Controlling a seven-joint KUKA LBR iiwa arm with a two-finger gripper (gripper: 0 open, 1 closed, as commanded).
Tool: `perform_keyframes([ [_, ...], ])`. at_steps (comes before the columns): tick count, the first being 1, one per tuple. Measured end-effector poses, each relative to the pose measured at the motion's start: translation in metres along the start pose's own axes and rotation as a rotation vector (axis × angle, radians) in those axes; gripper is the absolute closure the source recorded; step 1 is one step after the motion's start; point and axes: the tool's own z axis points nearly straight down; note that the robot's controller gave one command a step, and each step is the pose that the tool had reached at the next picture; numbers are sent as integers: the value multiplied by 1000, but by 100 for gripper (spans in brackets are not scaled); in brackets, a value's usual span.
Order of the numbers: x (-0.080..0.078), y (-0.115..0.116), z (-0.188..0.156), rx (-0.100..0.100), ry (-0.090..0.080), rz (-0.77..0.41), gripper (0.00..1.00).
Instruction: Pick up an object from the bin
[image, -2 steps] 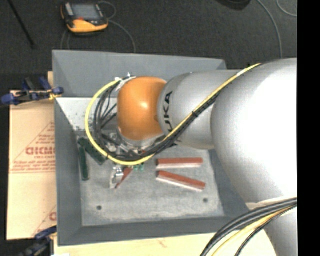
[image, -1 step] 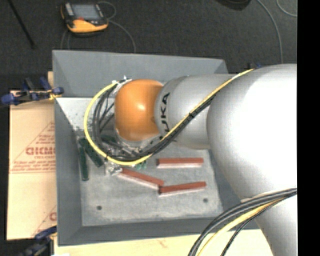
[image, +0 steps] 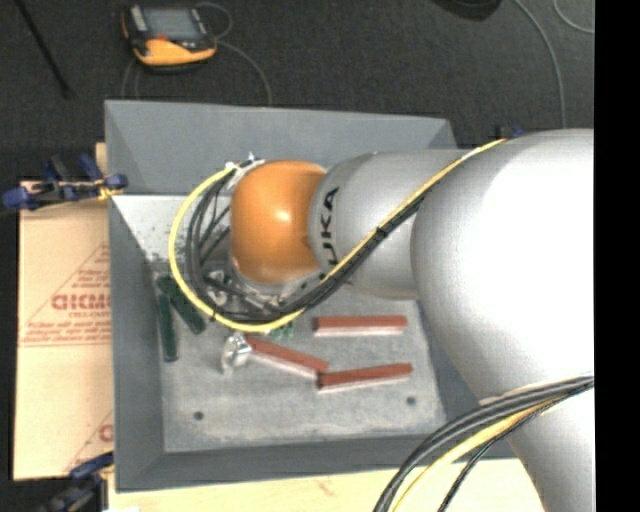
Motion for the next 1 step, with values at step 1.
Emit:
perform_keyframes([
  [1, 0, 0, 0, 0, 0, 1, 0],
])
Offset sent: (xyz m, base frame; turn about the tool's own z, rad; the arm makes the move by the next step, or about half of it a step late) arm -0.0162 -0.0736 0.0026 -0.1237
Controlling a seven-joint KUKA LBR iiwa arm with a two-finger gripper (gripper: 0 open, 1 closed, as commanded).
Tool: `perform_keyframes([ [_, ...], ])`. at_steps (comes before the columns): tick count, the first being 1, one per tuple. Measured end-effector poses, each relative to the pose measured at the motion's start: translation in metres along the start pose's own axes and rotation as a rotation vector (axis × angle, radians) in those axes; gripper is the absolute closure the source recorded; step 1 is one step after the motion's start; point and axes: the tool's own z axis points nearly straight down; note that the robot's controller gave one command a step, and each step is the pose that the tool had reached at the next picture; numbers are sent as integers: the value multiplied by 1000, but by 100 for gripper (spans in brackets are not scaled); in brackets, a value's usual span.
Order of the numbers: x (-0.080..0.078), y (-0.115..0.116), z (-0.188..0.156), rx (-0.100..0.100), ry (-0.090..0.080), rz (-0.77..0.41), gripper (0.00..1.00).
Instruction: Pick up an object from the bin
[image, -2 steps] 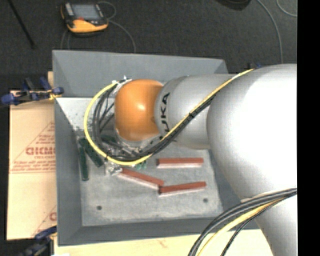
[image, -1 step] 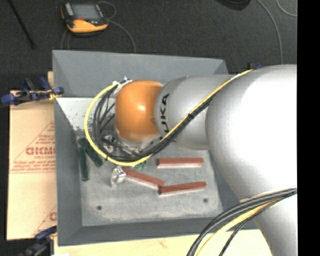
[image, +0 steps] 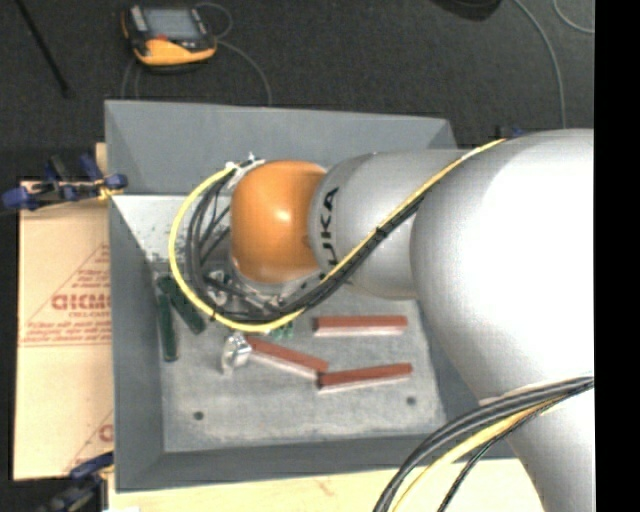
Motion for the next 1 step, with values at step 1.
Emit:
perform_keyframes([
  [1, 34, -68, -7, 1, 16, -121, 100],
])
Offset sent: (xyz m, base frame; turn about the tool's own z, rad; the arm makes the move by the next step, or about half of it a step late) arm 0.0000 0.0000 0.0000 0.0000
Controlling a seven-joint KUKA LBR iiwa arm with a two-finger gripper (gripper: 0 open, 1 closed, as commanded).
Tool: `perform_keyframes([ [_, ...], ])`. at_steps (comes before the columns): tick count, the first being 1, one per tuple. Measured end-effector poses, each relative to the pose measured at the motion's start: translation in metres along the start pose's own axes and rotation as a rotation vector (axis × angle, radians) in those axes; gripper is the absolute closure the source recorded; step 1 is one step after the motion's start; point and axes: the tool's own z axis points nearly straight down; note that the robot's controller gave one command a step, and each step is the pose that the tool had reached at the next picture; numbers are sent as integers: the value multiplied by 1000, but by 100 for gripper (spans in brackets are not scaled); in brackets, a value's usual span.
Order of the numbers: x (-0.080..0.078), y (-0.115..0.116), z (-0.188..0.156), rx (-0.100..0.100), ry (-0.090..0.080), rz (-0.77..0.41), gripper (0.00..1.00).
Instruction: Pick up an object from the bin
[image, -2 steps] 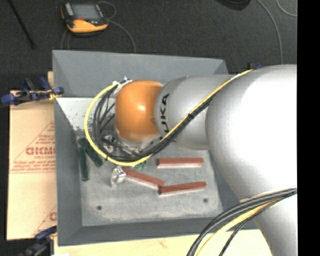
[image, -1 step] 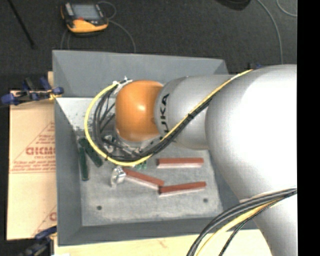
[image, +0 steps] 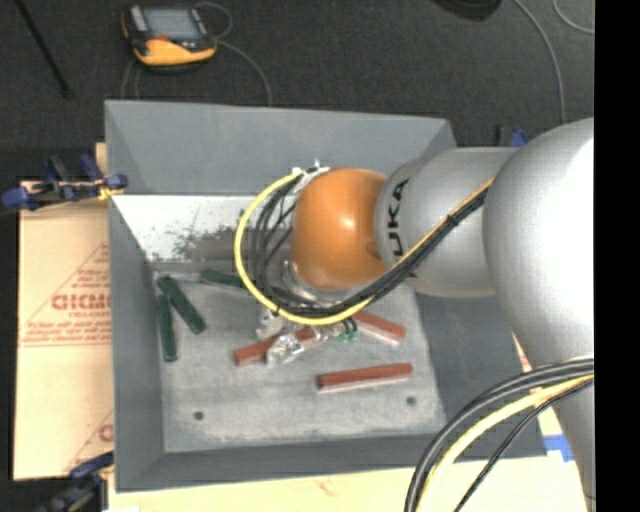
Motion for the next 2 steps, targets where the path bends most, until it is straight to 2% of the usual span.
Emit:
perform_keyframes([
  [1, 0, 0, 0, 0, 0, 1, 100],
  [2, -14, 12, -145, 1, -7, 12, 100],
])
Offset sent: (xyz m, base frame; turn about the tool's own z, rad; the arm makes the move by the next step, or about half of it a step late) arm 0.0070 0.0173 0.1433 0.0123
